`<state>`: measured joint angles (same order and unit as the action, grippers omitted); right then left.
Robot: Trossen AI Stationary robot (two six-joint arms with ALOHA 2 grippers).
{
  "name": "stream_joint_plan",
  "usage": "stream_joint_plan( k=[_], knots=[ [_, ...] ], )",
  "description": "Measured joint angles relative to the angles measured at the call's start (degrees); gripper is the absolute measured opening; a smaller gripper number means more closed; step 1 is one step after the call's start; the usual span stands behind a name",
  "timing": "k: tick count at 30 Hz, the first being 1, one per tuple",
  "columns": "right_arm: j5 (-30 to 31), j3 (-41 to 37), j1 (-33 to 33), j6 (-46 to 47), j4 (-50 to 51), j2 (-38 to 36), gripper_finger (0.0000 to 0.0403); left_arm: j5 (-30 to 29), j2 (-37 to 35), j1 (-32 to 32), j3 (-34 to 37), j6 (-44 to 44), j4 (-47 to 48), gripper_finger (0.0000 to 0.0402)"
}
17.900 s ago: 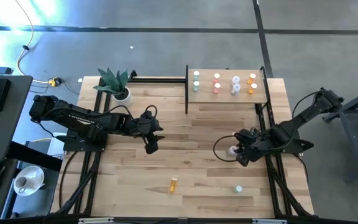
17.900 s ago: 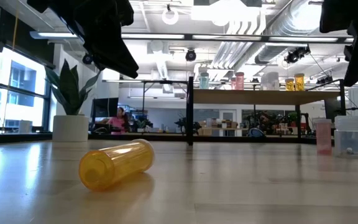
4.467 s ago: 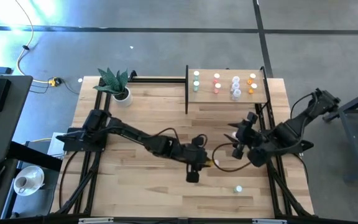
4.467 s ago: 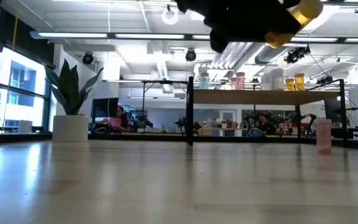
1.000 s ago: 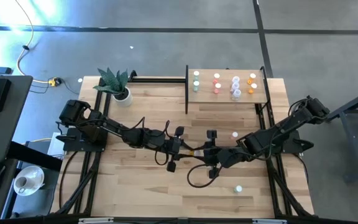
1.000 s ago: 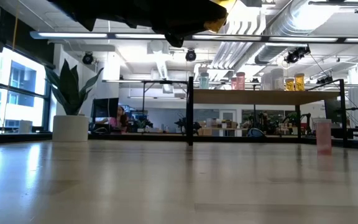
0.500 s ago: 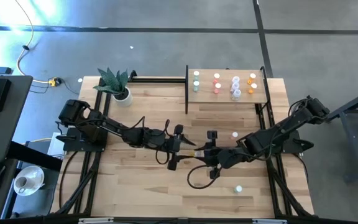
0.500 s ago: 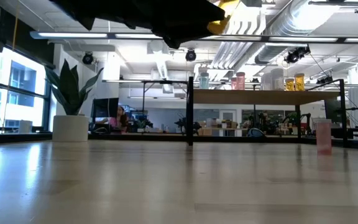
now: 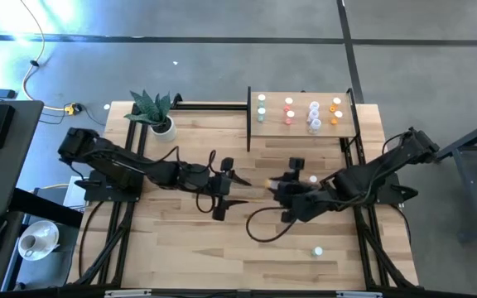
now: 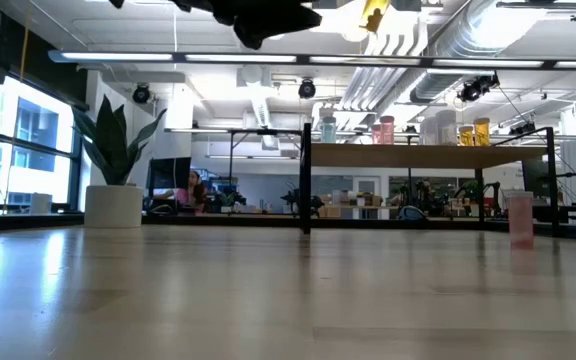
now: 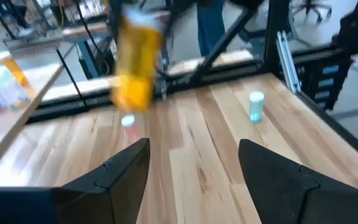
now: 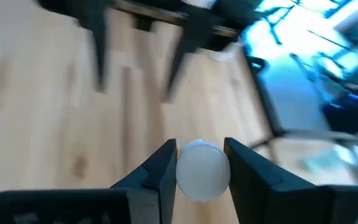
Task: Pick and place medicine bottles onto shelf by color
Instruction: Put the yellow pill bottle on the shelf aligned with the other yellow pill bottle
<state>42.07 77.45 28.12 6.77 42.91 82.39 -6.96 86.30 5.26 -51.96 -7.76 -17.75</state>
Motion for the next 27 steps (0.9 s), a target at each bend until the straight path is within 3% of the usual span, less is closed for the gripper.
stream_joint_plan(
  k=[7, 14, 20, 27],
  knots=[
    [7.7, 6.4, -1.2, 5.4, 15.9, -1.2, 0.0105, 0.0, -1.5, 0.1, 0.1, 0.1, 3.3, 0.0236],
    [7.4, 0.5, -6.5, 11.1, 19.6, -11.3, 0.0105, 0.1, -1.1, 0.1, 0.1, 0.1, 3.4, 0.0236],
    [6.9, -5.5, -15.5, 16.5, 20.0, -21.3, 0.0105, 0.1, -1.1, 0.1, 0.1, 0.3, 3.4, 0.0236],
    [1.8, -8.3, -29.1, 21.6, 23.3, -28.4, 0.0105, 0.1, -1.1, 0.1, 0.1, 1.4, 3.4, 0.0236]
  ],
)
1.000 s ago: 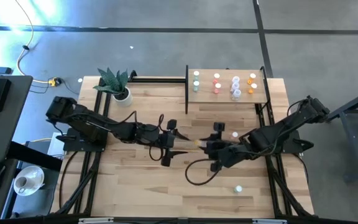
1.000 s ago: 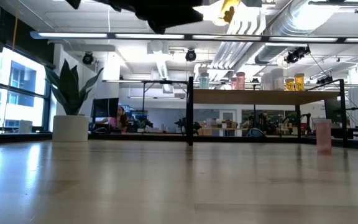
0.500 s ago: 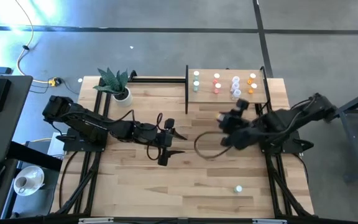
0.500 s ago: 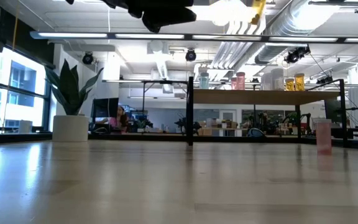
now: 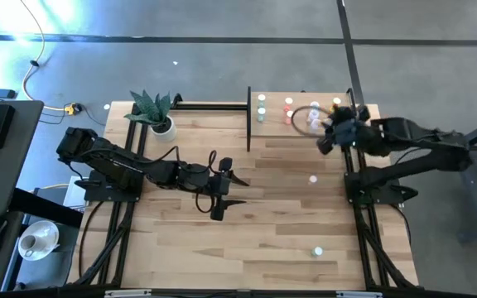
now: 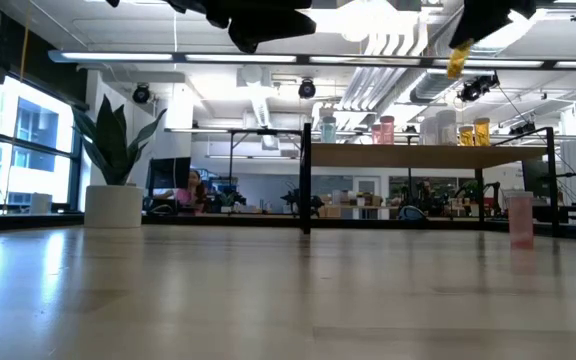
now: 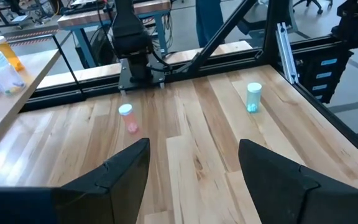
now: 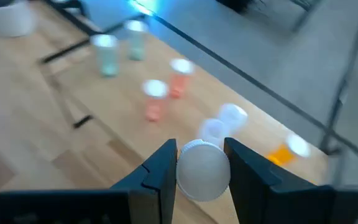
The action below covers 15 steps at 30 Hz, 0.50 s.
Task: Pick and place medicine bottles onto shelf by color
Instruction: Put the yellow pill bottle on the shelf aligned with the other yellow pill bottle
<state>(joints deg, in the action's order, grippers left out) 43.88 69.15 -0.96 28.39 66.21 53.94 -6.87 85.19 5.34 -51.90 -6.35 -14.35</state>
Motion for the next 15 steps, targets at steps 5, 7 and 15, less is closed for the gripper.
stream_joint_plan(
  k=[5, 7, 15],
  knots=[
    [-2.2, -0.3, -7.9, 2.8, 3.2, -0.3, 0.0105, 0.0, 0.0, 0.0, 0.0, 0.2, 0.0, 0.0236],
    [-3.8, -0.4, -10.7, 3.4, 4.3, -0.1, 0.0105, 0.0, 0.0, 0.0, 0.0, 0.3, 0.0, 0.0236],
    [-7.9, -0.4, -17.3, 7.7, 10.8, 0.1, 0.0105, 0.1, 0.0, 0.0, 0.0, 0.3, 0.6, 0.0236]
  ],
)
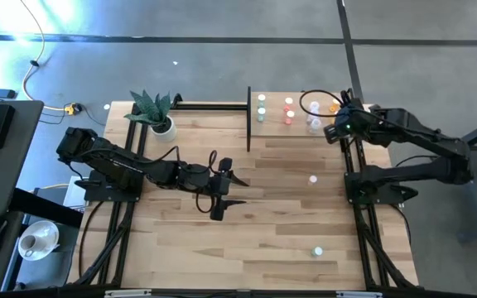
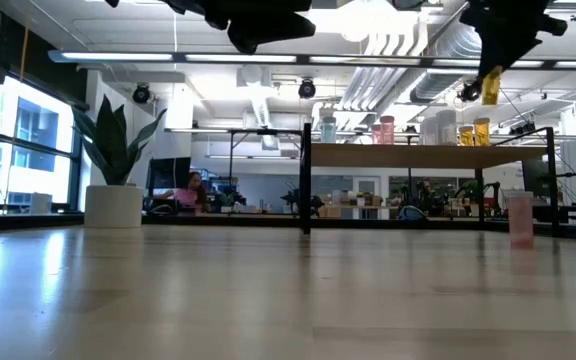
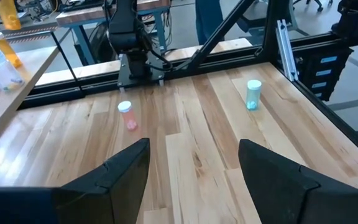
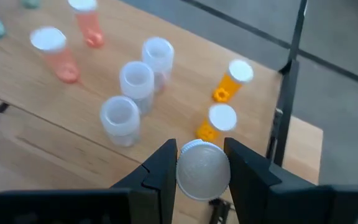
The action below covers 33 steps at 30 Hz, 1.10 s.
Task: Pick and place medicine bottles onto shelf by color
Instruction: Put the yellow pill bottle on the shelf aligned with the other yellow pill bottle
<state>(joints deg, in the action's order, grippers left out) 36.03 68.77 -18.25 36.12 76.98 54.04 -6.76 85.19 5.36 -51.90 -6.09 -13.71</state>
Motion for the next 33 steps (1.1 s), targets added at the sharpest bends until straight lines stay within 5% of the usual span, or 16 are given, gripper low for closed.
stream_joint_plan(
  k=[33],
  knots=[
    [-10.2, -12.6, -15.9, -5.6, -10.0, -0.1, 0.0105, -0.1, 0.0, 0.0, 0.0, 0.1, 0.6, 0.0236]
  ],
)
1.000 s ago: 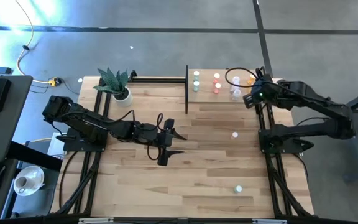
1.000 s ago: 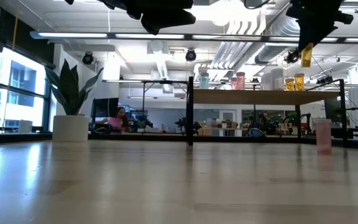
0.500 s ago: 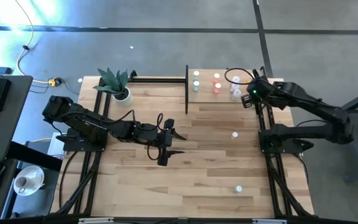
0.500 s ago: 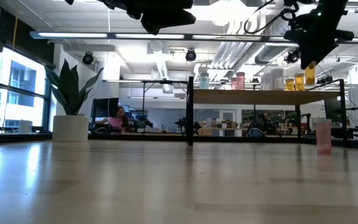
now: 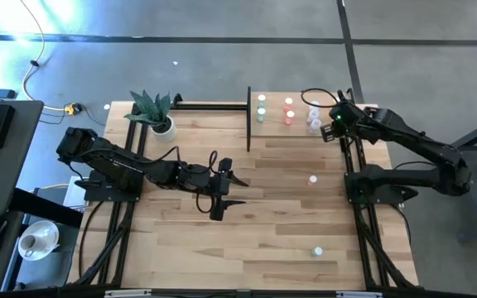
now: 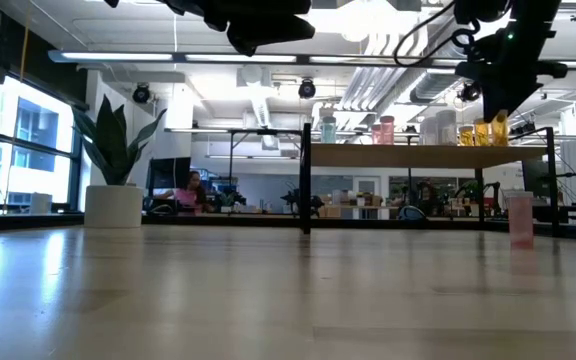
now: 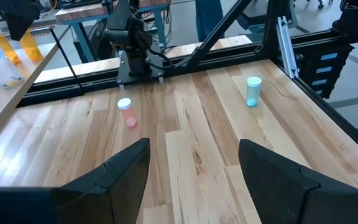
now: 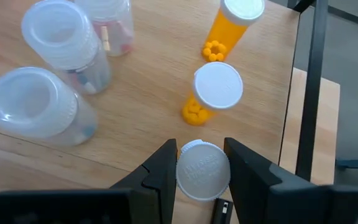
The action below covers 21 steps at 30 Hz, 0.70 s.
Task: Pick and place medicine bottles onto shelf by color
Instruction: Put the yellow pill bottle on the shelf aligned with the other yellow pill bottle
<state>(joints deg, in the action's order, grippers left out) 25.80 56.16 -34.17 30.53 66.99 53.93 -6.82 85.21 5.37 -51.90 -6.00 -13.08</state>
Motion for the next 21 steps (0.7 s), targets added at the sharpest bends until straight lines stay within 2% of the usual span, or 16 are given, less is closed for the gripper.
stream_joint_plan(
  k=[14, 21],
  knots=[
    [-0.1, -0.1, 0.0, 0.5, -1.1, 0.1, 0.0106, 0.0, 0.0, 0.0, 0.0, 0.0, 0.0, 0.0236],
    [0.2, -0.1, 0.0, 0.5, -1.0, 0.1, 0.0120, 0.0, 0.0, 0.0, 0.0, 0.0, 0.0, 0.0236]
  ],
)
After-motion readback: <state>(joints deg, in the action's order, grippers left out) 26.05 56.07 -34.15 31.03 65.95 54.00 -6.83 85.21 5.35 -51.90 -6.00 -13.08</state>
